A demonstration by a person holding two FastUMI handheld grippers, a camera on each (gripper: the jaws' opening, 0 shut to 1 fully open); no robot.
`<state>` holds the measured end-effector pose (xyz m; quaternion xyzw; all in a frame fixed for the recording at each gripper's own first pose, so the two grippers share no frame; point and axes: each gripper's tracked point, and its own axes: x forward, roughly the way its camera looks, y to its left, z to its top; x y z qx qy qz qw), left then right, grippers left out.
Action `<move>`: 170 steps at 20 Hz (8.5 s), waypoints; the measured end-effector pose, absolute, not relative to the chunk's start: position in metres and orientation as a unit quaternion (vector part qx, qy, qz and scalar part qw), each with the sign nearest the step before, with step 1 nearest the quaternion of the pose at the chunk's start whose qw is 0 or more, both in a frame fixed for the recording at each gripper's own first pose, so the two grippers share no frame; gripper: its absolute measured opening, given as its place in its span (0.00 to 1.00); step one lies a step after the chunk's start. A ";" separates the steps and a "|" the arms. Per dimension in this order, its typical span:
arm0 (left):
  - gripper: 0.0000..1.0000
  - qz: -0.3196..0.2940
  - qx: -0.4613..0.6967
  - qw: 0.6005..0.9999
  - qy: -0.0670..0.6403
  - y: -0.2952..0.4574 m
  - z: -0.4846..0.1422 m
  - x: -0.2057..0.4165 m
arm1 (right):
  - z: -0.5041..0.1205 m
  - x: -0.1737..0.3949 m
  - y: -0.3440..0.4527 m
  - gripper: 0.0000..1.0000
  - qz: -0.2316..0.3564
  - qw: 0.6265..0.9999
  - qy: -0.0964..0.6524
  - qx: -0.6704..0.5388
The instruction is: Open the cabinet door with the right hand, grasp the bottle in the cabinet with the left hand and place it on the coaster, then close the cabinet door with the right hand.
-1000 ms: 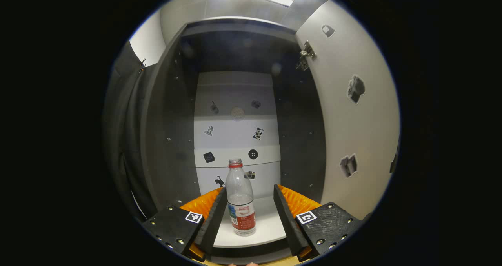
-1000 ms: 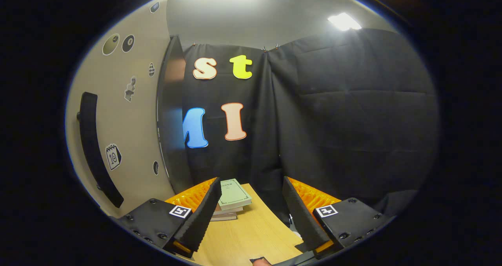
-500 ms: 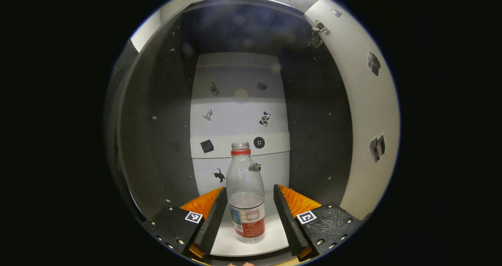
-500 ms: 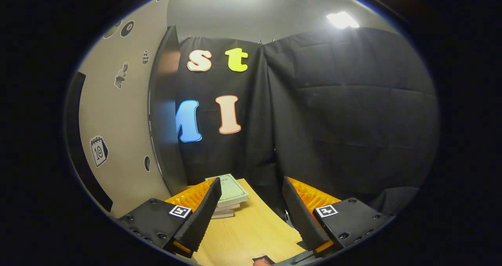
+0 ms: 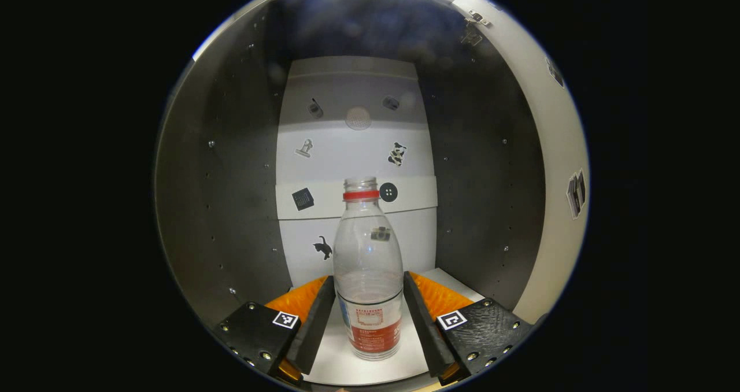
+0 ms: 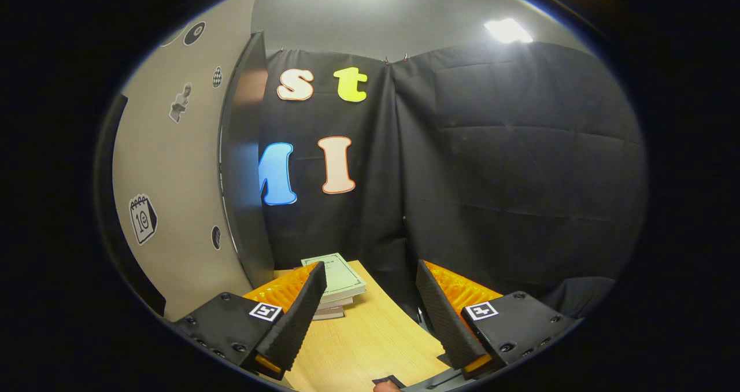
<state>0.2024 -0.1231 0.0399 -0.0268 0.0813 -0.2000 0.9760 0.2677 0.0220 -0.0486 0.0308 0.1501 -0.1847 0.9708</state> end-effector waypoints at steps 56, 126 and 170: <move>0.64 -0.020 -0.056 0.989 0.137 0.084 -0.184 -0.145 | -0.059 0.234 0.028 0.99 -0.085 0.990 0.112 0.031; 0.65 0.001 -0.009 0.999 0.045 0.198 0.029 -0.097 | 0.037 0.264 0.228 0.95 0.086 0.993 0.082 0.024; 0.66 0.051 0.001 0.997 0.066 0.319 0.019 -0.128 | 0.031 0.362 0.408 0.96 0.153 0.982 0.068 0.091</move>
